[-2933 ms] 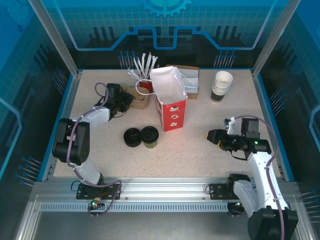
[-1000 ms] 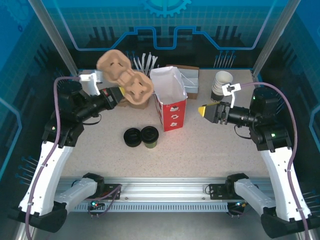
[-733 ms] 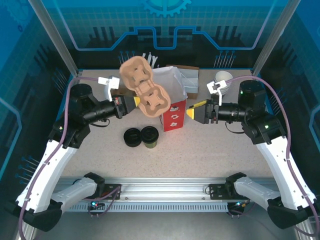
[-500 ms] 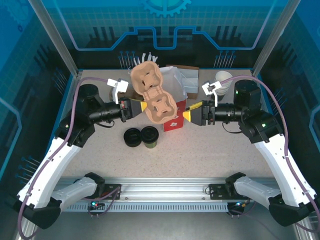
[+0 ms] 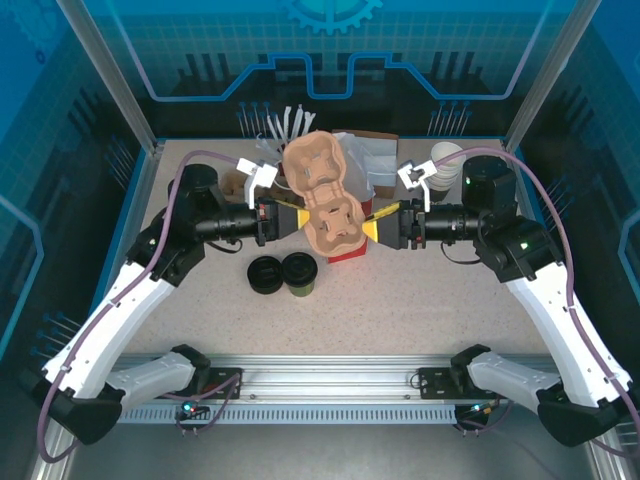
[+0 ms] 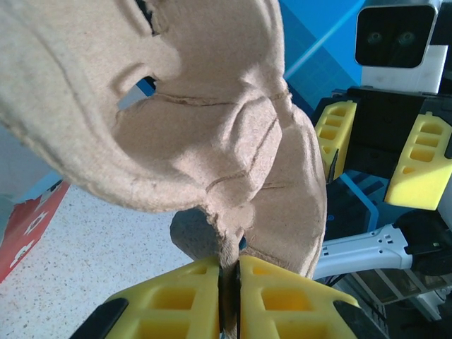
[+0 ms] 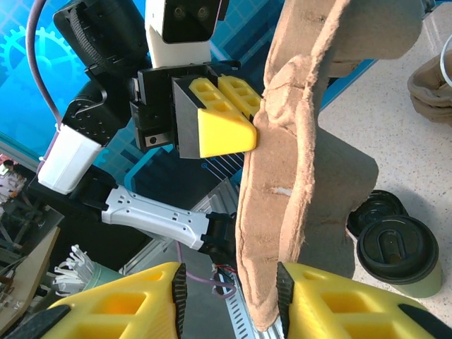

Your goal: Pack the takeout coffee

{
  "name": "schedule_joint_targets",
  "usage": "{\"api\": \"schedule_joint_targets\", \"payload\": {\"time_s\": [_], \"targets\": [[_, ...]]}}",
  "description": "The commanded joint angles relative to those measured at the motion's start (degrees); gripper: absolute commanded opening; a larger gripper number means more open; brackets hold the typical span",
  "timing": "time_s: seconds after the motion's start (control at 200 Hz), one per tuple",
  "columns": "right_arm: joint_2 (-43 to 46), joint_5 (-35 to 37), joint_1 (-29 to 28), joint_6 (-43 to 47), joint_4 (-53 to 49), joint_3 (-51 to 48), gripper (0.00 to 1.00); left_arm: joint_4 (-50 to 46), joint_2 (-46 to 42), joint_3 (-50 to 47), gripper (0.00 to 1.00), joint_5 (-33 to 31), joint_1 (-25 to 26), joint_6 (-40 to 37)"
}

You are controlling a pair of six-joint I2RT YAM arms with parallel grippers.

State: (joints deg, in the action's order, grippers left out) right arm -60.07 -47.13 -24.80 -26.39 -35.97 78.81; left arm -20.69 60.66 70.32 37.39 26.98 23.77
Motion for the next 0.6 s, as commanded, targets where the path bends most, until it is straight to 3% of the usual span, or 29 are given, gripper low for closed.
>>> {"api": "schedule_joint_targets", "payload": {"time_s": [0.0,0.27,0.455,0.595], "targets": [[-0.3,0.18,-0.78,1.17,-1.03,1.69,0.41,0.52,0.19,1.12,0.12,1.88,1.05,-1.62],[-0.05,2.92,-0.81,2.64,-3.73,1.87,0.4,-0.09,0.24,1.14,0.1,1.26,2.02,-1.91],[1.33,8.89,-0.57,5.39,-8.59,3.32,0.46,-0.17,-0.07,0.88,0.09,0.71,2.02,-1.28],[2.56,9.09,0.38,6.55,-10.14,3.03,0.47,0.09,-0.36,0.72,0.09,0.76,2.02,-0.82]]}}
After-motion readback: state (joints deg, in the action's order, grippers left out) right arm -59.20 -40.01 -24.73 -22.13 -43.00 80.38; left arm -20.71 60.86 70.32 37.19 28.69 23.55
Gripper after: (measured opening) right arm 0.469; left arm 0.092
